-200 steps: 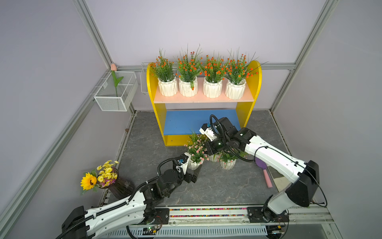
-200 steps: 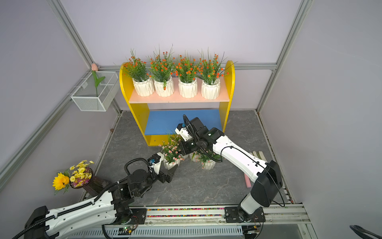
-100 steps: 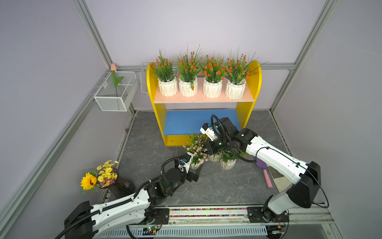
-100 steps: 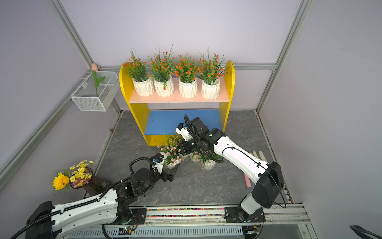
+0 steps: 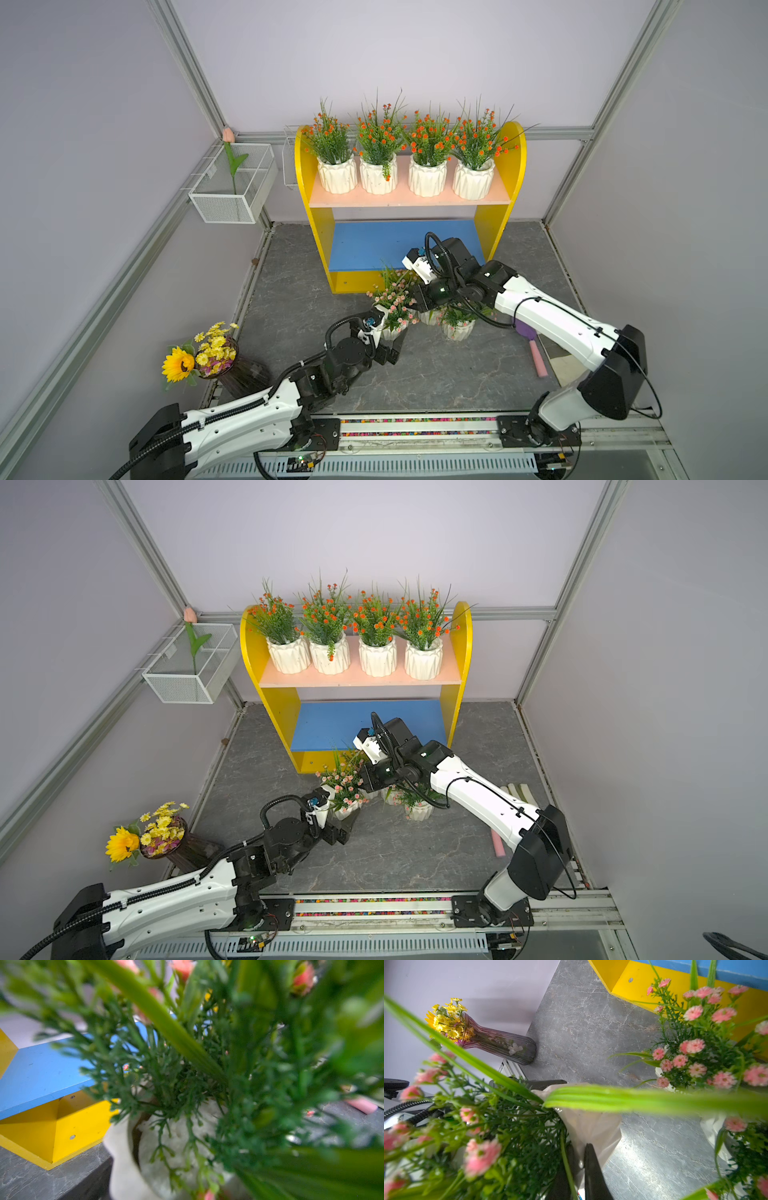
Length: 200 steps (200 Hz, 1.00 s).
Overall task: Place the baby's breath potted plants on the rack by color
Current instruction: Pick up the baby's breath potted plant from the center of the board.
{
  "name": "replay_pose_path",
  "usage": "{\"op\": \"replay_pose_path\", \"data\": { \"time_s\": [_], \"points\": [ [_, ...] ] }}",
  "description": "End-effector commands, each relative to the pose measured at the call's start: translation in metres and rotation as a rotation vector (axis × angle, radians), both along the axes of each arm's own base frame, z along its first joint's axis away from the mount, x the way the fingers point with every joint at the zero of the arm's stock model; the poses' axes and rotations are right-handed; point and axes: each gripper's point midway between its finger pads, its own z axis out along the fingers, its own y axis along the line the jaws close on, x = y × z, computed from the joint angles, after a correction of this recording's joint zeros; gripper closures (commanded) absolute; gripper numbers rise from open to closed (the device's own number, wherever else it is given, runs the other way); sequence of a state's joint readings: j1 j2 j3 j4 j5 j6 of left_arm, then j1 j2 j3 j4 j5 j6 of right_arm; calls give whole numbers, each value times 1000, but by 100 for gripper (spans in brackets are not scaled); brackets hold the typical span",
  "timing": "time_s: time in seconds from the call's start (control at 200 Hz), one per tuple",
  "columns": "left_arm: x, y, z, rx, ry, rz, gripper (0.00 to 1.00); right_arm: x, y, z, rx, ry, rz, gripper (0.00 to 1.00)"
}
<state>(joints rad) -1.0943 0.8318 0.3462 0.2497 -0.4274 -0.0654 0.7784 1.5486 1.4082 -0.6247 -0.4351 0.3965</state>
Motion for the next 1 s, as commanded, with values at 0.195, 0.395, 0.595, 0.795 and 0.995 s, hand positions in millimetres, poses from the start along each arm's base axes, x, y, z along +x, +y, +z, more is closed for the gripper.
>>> {"op": "replay_pose_path", "data": {
  "time_s": [0.195, 0.395, 0.595, 0.795, 0.995],
  "points": [
    [4, 0, 25, -57, -37, 20, 0, -21, 11, 29, 132, 14, 81, 91],
    [4, 2, 30, -69, -45, 28, 6, -23, 10, 30, 138, 10, 79, 91],
    [5, 7, 32, -84, -48, 53, 0, -24, 11, 31, 152, 18, 88, 91],
    [7, 8, 35, -93, -56, 61, 0, -28, 14, 30, 168, 34, 101, 91],
    [9, 4, 37, -95, -65, 64, 3, -33, 17, 26, 186, 54, 107, 91]
  ]
}}
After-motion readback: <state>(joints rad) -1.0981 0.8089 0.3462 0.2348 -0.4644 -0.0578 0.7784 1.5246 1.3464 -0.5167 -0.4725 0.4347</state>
